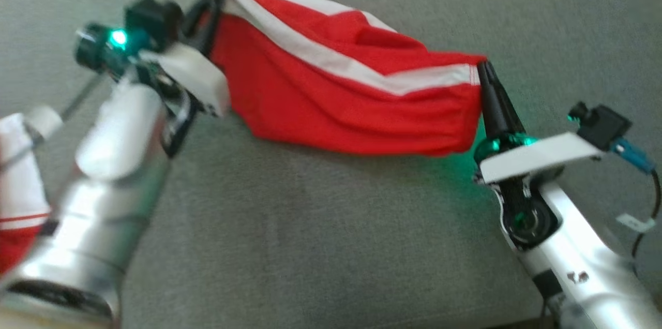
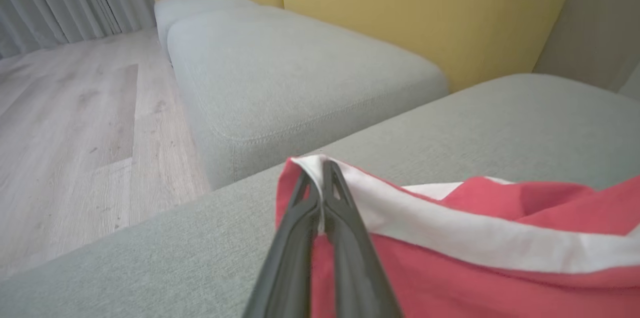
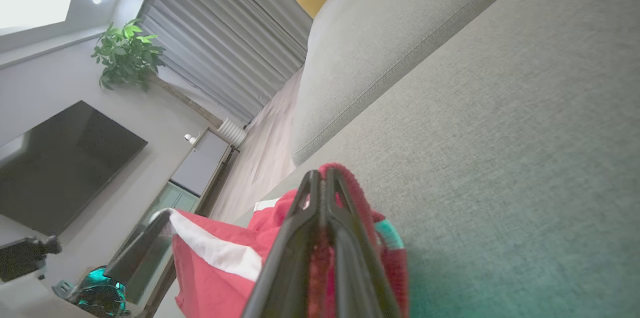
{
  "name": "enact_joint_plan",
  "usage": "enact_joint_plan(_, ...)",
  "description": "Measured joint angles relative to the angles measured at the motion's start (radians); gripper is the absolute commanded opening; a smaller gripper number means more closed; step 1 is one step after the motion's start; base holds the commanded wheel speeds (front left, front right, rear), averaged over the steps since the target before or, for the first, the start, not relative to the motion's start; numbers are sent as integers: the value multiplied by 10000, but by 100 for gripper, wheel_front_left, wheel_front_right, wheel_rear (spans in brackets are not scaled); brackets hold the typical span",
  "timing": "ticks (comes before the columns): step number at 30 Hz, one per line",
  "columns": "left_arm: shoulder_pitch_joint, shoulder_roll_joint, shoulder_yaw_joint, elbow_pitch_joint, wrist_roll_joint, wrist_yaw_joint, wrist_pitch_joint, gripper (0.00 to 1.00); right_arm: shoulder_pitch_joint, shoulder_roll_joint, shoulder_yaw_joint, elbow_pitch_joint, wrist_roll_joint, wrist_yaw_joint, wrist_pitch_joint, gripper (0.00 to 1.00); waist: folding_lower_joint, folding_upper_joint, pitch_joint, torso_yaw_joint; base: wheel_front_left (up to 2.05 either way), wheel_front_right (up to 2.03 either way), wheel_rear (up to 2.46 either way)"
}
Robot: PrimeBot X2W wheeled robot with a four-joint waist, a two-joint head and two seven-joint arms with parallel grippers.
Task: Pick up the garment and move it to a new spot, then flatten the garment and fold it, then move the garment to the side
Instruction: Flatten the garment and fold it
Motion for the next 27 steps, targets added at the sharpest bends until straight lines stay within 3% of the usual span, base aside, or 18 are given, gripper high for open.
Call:
enact_joint_plan(7,-1391,313,-267,1860,-119,4,-132,0,-539,593,-575,29,-134,0,-2,0,-2,0,724,-645,0,0,0)
enact_joint_plan(16,-2100,184,-347,3386,-8,196,-943,0,-669,1127,-1124,199,-813,0,-2,0,-4,0,995,-942,0,0,0)
enact_joint_plan(17,-2104,142,-345,3542,-13,211,-1022,16,-669,1179,-1126,236,-882,0,-2,5,-4,0,984,-942,0,0,0)
enact_joint_plan(18,-2104,104,-349,3674,-13,215,-1120,54,-668,1237,-1164,301,-991,0,0,81,-4,0,968,-942,0,0,0)
enact_joint_plan(19,-2104,75,-364,3802,-12,234,-1208,100,-668,1254,-1162,360,-1160,0,-2,100,-4,0,947,-936,0,0,0)
enact_joint_plan(27,-1942,-226,-309,4335,-194,360,-1904,100,-600,1264,-2182,660,-3336,0,-2,100,-5,0,547,-754,0,0,0)
